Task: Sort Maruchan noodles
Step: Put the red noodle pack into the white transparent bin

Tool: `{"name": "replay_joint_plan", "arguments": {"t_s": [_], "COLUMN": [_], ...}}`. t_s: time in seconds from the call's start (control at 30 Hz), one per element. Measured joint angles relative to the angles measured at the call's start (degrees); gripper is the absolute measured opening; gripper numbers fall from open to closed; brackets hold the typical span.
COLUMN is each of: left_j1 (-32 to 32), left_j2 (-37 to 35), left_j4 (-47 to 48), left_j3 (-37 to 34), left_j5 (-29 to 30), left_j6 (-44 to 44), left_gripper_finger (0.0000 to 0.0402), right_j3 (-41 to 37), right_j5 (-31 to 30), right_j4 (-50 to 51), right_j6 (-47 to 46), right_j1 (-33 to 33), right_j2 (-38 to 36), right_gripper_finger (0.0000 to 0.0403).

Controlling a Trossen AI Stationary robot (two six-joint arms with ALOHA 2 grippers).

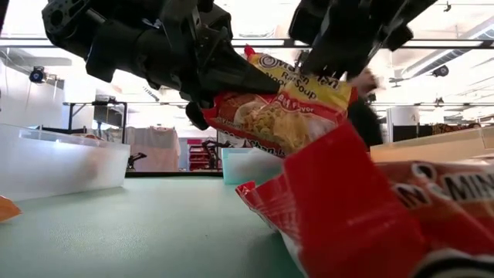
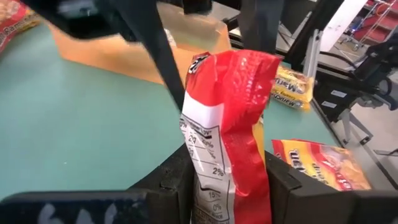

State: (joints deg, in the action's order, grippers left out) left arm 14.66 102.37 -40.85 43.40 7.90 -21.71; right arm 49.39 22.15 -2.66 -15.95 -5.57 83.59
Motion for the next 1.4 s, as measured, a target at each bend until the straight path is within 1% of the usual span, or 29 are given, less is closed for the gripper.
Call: {"name": "replay_joint_plan", "arguments": {"t_s": [0.17, 0.23, 0.3, 0.43, 0.6, 0.73, 0.83, 0.97, 1.03, 1.13, 1.27, 1.4], "left_j1": [-0.3, -0.6, -0.9, -1.6, -1.5, -1.4, -1.4, -1.1, -0.9, -0.6, -0.3, -0.2], "left_j2": [-1.5, -2.8, -4.9, -11.1, -22.1, -32.4, -39.5, -46.7, -49.3, -51.7, -53.7, -55.3], "left_j4": [2.1, 3.7, 7.2, 18.7, 31.0, 44.5, 55.5, 68.1, 73.3, 80.3, 88.3, 95.6], "left_j3": [0.0, -0.1, -0.1, -0.1, -0.1, 0.0, 0.0, 0.0, 0.0, 0.0, 0.0, 0.0], "left_j5": [0.2, 0.4, 0.5, 0.5, 0.5, 0.7, 1.7, 1.8, 0.3, -4.9, -10.2, -14.0], "left_j6": [0.4, 0.5, 0.2, -1.8, -1.6, -2.1, -5.3, -10.1, -12.1, -15.8, -20.1, -21.3], "left_gripper_finger": [0.0100, 0.0100, 0.0100, 0.0101, 0.0101, 0.0102, 0.0102, 0.0102, 0.0102, 0.0102, 0.0102, 0.0102], "right_j3": [0.0, 0.0, 0.0, 0.0, 0.0, 0.0, 0.0, 0.0, 0.0, 0.0, 0.0, 0.0], "right_j5": [1.3, -0.4, -1.8, -2.7, -2.7, -2.8, -2.7, -2.7, -2.7, -2.7, -2.6, -2.4], "right_j4": [9.1, 12.3, 13.9, 14.0, 14.0, 14.4, 14.2, 14.0, 14.1, 14.0, 13.9, 13.5], "right_j6": [-4.3, -5.6, -7.0, -7.1, -7.0, -7.0, -6.7, -6.6, -6.5, -6.5, -6.5, -7.5], "right_j1": [0.0, -0.1, -0.2, -0.4, -0.5, -0.5, -0.6, -0.6, -0.6, -0.6, -0.7, -1.2], "right_j2": [-7.7, -10.6, -12.9, -15.6, -15.2, -13.2, -11.3, -8.7, -7.7, -6.5, -5.7, -5.9], "right_gripper_finger": [0.0226, 0.0229, 0.0230, 0.0231, 0.0231, 0.0231, 0.0231, 0.0231, 0.0231, 0.0231, 0.0231, 0.0231]}}
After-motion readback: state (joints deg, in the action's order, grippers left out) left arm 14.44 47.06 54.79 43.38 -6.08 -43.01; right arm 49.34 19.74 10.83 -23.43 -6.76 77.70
